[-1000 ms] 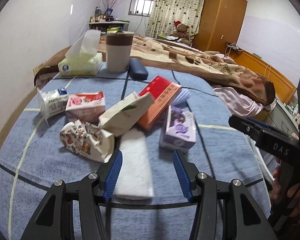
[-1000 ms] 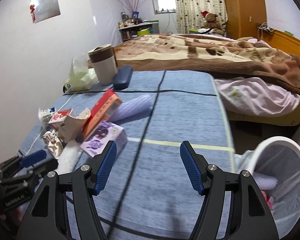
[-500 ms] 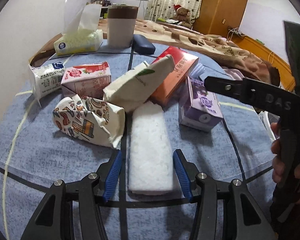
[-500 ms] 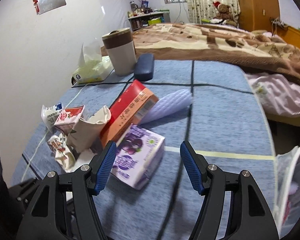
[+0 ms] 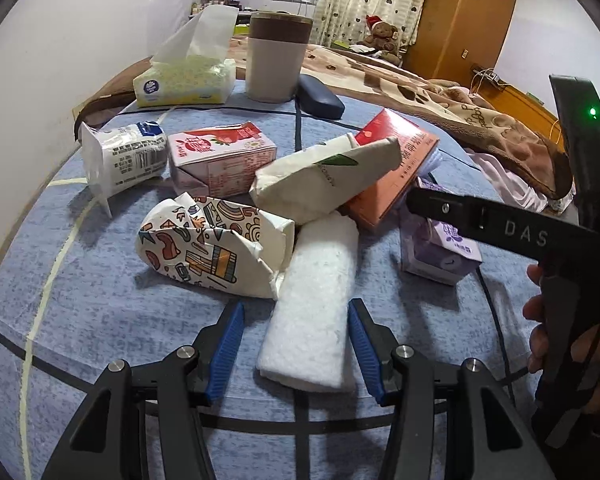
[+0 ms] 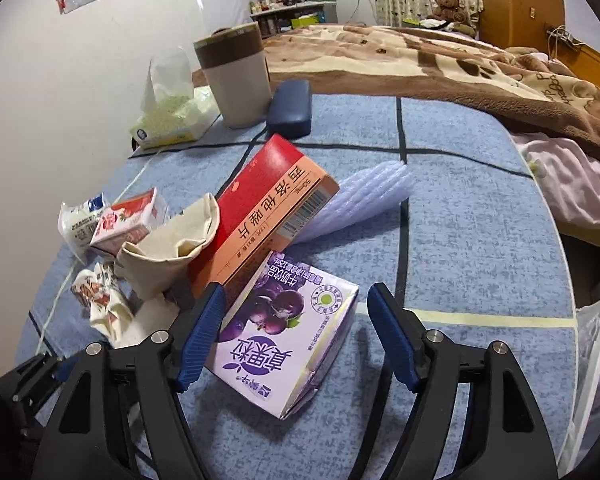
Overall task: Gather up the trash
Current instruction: 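Move both open grippers back over the trash, left gripper toward the white foam block, then grasp the white foam block with the left gripper while the right gripper grasps the purple juice box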
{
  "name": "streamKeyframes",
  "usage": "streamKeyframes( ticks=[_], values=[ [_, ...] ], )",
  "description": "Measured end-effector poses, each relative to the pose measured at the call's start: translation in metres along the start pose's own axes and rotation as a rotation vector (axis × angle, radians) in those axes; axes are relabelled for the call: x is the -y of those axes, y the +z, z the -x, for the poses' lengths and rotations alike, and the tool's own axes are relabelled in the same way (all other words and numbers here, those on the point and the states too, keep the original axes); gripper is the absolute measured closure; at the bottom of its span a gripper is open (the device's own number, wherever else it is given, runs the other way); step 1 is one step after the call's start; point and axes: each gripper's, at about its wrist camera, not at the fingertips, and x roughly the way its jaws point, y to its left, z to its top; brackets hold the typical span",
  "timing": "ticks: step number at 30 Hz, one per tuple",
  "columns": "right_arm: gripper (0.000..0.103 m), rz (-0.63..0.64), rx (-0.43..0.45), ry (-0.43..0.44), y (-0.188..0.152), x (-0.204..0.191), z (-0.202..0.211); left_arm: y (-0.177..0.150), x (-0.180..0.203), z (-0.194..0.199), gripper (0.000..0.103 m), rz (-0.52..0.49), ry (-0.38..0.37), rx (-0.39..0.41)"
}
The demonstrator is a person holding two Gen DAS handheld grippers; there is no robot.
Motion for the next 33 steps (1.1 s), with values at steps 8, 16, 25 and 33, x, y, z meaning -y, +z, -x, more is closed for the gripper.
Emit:
streamKeyframes(
  ticks=[8,16,25,33],
  values=[
    [0.028,0.087,-0.046,-0.071,-0.010,-0.001,0.012,0.008,0.004,-0.002,0.050,-0.033,-0.012,0.000],
    [0.028,0.080,-0.055,-0.102,-0.019,0.012,0.017,0.010,0.009,-0.011,0.051,-0.048,-0.003,-0.035],
    [0.040,0.054,-0.025,-0.084,-0.020,0.015,0.015,0.011,0.015,-0.011,0.068,-0.052,0.000,-0.037],
    [0.047,0.040,0.025,-0.069,-0.025,0.020,0.029,0.008,0.021,0.003,0.071,-0.044,-0.015,0.002]
  ],
)
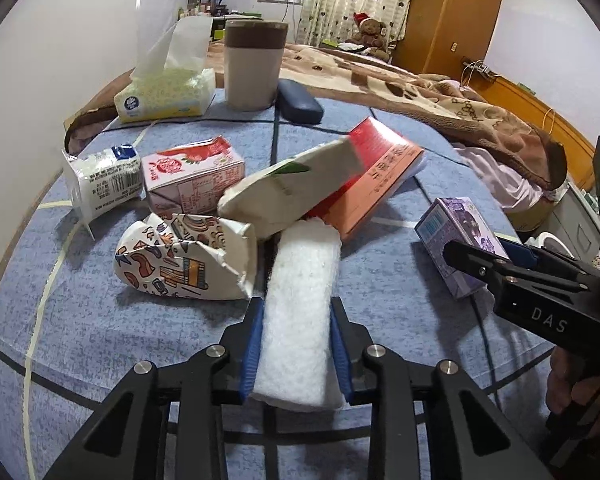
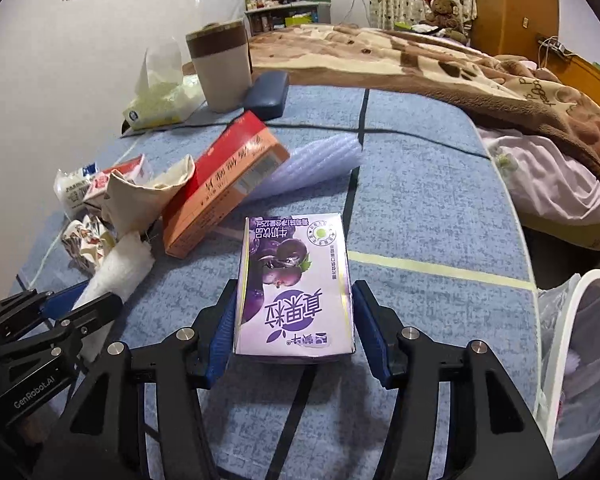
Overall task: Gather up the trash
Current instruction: 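Grasp the white foam block with the left gripper while the right gripper grasps the purple juice box, then lift the foam block and purple juice box and carry both over the white mesh bin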
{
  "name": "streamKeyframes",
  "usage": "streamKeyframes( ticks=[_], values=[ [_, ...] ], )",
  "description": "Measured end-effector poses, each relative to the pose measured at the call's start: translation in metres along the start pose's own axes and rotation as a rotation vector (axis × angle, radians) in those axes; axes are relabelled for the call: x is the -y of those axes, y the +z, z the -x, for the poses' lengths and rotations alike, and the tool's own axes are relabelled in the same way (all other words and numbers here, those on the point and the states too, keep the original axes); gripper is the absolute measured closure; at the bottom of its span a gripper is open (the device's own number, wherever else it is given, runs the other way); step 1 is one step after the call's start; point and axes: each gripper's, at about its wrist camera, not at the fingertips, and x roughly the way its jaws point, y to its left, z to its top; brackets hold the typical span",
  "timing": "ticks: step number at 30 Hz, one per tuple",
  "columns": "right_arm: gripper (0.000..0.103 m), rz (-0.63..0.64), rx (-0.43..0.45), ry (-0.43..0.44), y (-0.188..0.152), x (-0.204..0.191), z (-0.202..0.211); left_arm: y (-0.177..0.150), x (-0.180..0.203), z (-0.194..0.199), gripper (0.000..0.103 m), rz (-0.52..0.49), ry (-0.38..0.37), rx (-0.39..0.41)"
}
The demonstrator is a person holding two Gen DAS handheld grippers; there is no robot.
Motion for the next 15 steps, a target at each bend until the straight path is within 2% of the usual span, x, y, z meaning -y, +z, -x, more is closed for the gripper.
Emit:
streamKeyframes(
  ticks=[15],
  values=[
    [0.047,-0.054,0.099,0.015,-0.012,0.020,0.046,-0.003,0.038,0.048,0.071,-0.047,-0.027,0.099]
  ],
)
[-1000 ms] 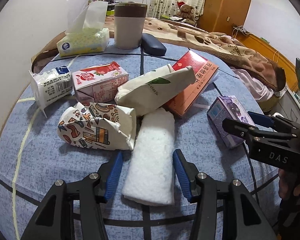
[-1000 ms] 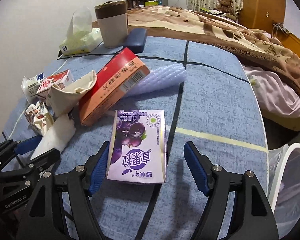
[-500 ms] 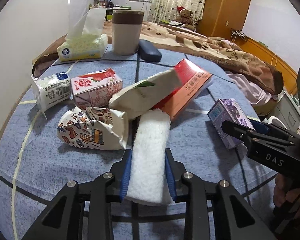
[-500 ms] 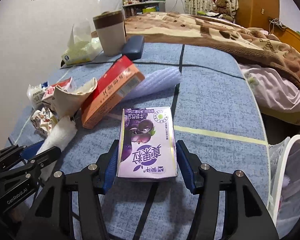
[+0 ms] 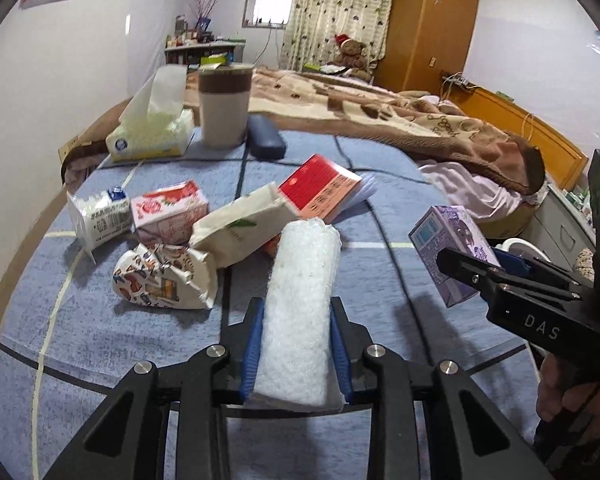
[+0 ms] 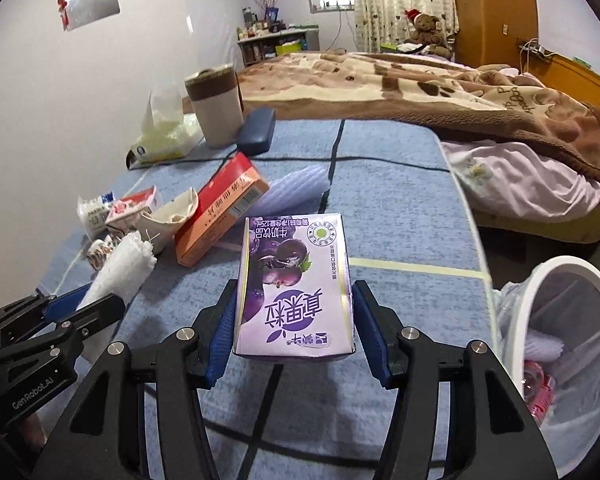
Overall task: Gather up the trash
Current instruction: 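Lift the foam block and purple juice box and carry both over the white mesh bin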
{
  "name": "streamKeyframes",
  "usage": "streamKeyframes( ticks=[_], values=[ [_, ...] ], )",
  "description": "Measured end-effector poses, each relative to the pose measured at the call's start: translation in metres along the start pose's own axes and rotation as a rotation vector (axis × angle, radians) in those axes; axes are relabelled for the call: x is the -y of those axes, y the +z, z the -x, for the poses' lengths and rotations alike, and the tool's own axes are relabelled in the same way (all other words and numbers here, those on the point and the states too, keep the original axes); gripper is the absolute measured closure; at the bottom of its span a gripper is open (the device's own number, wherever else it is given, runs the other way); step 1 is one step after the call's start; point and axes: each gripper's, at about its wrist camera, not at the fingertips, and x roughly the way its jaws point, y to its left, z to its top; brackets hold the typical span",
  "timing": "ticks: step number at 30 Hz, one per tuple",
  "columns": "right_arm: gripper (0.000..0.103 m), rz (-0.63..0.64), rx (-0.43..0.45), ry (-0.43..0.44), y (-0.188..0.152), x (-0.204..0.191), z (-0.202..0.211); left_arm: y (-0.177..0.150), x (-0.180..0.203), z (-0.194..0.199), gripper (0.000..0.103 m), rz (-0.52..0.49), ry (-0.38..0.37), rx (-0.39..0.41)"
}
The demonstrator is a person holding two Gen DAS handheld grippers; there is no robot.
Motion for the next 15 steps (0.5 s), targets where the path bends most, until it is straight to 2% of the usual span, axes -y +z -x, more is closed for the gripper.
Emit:
streamKeyframes(
  ticks=[15],
  values=[
    [0.047,-0.080,0.147,-0.069,-0.016,0.044,0.064,0.003,0.067,0.035,0.071,-0.070,-0.085,0.099]
  ],
)
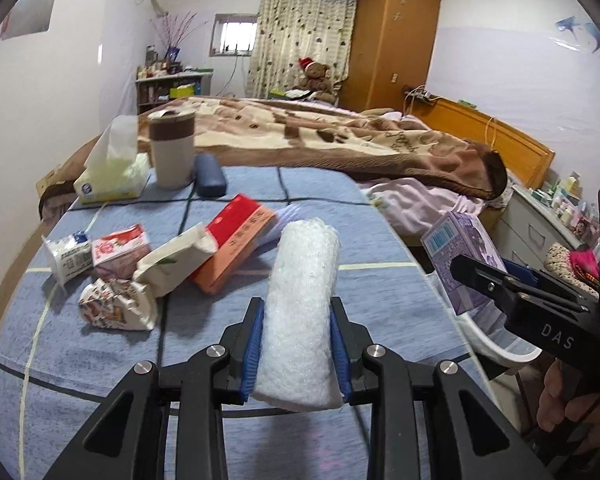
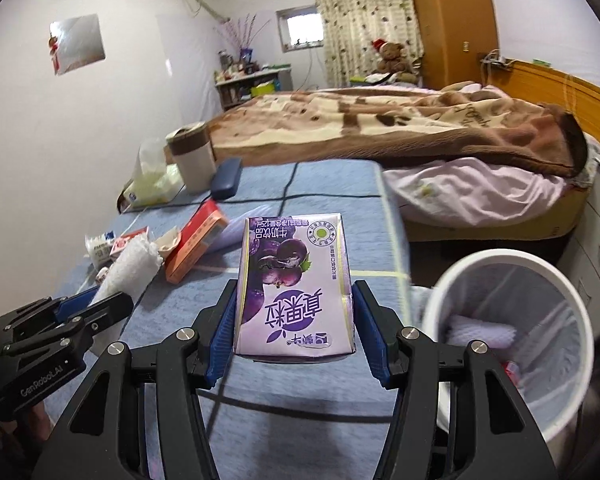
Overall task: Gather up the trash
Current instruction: 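Lift the foam block and purple juice box and carry both over the white mesh bin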
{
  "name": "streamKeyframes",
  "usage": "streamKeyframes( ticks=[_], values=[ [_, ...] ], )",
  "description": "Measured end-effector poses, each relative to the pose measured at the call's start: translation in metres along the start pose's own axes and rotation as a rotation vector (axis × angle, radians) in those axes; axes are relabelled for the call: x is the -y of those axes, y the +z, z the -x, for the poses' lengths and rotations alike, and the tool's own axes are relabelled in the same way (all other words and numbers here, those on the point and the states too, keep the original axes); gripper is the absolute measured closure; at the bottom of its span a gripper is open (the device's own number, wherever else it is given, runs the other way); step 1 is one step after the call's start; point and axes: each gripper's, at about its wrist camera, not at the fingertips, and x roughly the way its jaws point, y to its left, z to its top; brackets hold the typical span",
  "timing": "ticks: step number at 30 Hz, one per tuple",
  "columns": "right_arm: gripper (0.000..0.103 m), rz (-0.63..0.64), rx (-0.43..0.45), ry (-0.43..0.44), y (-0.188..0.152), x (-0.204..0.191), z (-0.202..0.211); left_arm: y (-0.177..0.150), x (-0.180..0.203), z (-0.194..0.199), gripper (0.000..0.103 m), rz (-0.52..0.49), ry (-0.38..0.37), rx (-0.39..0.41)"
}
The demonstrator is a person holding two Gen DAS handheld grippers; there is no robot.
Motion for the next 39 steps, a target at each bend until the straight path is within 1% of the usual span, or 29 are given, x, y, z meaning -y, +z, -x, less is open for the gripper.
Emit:
streamKeyframes(
  ticks=[13,19,25,31,35,37,39],
  values=[
    [0.047,-0.071,0.084,-0.092,-0.005,0.050,0.036,0.011,0.075,-0.001,0.071,-0.095,-0.102,0.035],
    [0.046,-0.113,0.100,-0.128,-0.010,0.075,0.046,0.016,0.113,-0.007,0.071,-0.132,-0.151,0.044],
    [0.046,-0.145,0.112,-0.190,-0.015,0.102,0.053,0.017,0.144,-0.018,0.071,-0.163,-0.199,0.039],
    [0.046,-0.186,0.102,-0.232,-0.020,0.125,0.053,0.013,0.174,-0.033,0.071,-0.196,-0.242,0.009],
    [0.046,-0.206,0.080,-0.243,-0.025,0.138,0.050,0.009,0.193,-0.042,0.071,-0.229,-0.256,-0.004],
    [0.046,-0.214,0.065,-0.252,-0.027,0.144,0.046,0.006,0.203,-0.049,0.071,-0.234,-0.274,-0.024],
    [0.046,-0.221,0.046,-0.258,-0.029,0.148,0.044,0.004,0.210,-0.056,0.071,-0.238,-0.276,-0.040]
  ],
)
